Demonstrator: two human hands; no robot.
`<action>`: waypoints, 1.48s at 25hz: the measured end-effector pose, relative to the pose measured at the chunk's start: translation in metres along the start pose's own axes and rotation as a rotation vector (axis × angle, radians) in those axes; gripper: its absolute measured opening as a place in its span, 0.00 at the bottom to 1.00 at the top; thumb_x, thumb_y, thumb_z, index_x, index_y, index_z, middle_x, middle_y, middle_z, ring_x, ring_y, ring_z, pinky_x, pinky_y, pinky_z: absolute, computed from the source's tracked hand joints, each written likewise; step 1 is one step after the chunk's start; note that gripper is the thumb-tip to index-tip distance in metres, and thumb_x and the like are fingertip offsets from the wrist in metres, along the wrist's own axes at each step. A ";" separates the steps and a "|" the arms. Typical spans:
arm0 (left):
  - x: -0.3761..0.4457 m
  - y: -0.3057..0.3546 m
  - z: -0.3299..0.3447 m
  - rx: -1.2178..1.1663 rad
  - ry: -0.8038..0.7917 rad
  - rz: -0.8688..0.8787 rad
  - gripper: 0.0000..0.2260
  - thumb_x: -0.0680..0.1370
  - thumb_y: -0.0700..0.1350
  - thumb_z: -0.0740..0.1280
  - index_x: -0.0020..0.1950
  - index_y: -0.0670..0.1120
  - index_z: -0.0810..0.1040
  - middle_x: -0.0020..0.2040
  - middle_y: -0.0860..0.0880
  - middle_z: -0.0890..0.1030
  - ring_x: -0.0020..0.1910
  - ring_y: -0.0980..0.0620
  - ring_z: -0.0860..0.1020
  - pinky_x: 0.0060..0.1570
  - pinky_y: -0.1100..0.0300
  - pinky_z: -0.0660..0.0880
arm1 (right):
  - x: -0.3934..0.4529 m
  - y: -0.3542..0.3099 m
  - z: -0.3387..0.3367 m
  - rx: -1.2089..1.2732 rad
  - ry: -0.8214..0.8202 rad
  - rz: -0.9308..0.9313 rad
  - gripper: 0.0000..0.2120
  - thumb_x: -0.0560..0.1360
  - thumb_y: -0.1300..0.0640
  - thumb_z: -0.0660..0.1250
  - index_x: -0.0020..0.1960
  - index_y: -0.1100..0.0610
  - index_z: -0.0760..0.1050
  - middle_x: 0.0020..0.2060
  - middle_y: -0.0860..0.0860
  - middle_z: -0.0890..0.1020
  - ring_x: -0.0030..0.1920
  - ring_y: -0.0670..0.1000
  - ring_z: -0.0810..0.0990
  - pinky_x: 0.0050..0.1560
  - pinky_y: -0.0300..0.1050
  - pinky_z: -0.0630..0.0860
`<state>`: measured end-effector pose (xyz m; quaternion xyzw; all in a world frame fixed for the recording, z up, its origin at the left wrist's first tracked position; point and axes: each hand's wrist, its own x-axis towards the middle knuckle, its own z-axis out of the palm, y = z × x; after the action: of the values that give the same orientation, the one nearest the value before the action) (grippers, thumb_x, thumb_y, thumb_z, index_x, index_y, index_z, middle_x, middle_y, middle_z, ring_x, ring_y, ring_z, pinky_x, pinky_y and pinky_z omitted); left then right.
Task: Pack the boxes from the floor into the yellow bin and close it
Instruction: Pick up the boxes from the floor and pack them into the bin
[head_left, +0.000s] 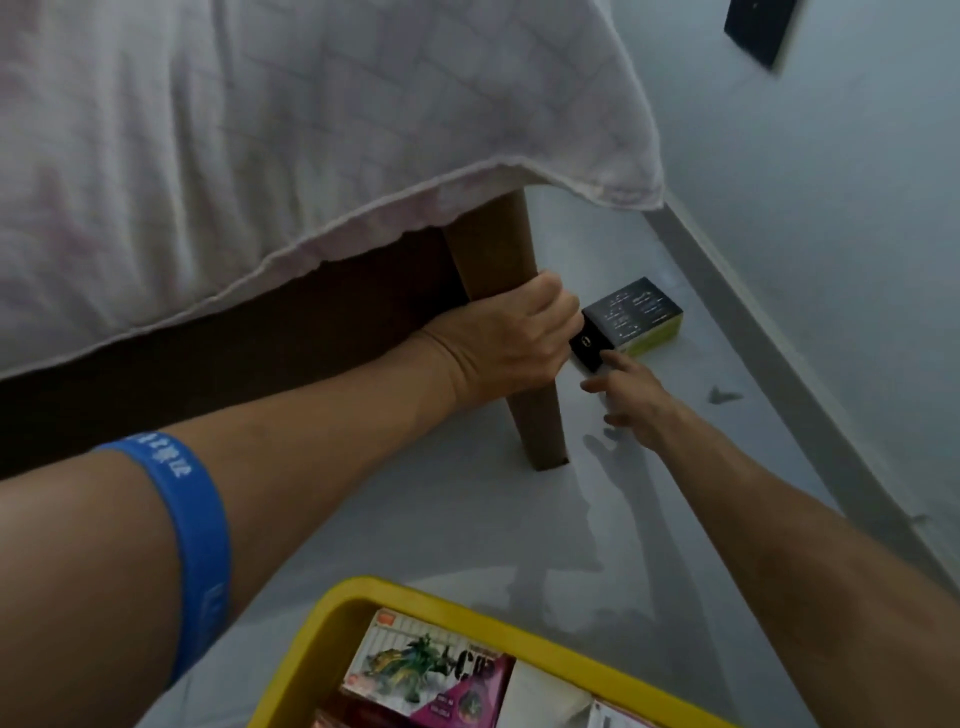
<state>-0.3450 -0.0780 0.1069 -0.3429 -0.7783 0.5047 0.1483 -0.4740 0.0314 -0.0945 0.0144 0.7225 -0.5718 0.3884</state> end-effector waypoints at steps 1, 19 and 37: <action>0.001 0.005 0.000 -0.011 -0.048 0.025 0.12 0.80 0.46 0.58 0.47 0.47 0.81 0.45 0.47 0.79 0.44 0.47 0.77 0.54 0.51 0.72 | 0.001 0.001 0.001 0.018 -0.012 -0.007 0.33 0.73 0.63 0.69 0.74 0.45 0.64 0.71 0.54 0.69 0.60 0.54 0.71 0.61 0.60 0.74; -0.002 0.046 0.027 0.048 -0.181 0.114 0.12 0.81 0.44 0.56 0.51 0.42 0.78 0.44 0.42 0.78 0.42 0.44 0.75 0.53 0.47 0.71 | 0.047 0.025 -0.013 -0.218 0.006 -0.159 0.44 0.70 0.62 0.75 0.78 0.46 0.55 0.76 0.48 0.59 0.63 0.55 0.71 0.42 0.54 0.84; 0.033 0.093 -0.061 -0.799 -0.352 -0.308 0.33 0.78 0.54 0.63 0.80 0.51 0.53 0.80 0.41 0.54 0.78 0.39 0.53 0.72 0.37 0.49 | -0.119 0.090 -0.051 -0.121 -0.251 -0.183 0.32 0.71 0.74 0.64 0.69 0.48 0.71 0.70 0.49 0.73 0.69 0.50 0.70 0.64 0.50 0.73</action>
<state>-0.2975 0.0098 0.0484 -0.1628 -0.9669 0.1880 -0.0565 -0.3776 0.1558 -0.0966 -0.1462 0.6996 -0.5577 0.4221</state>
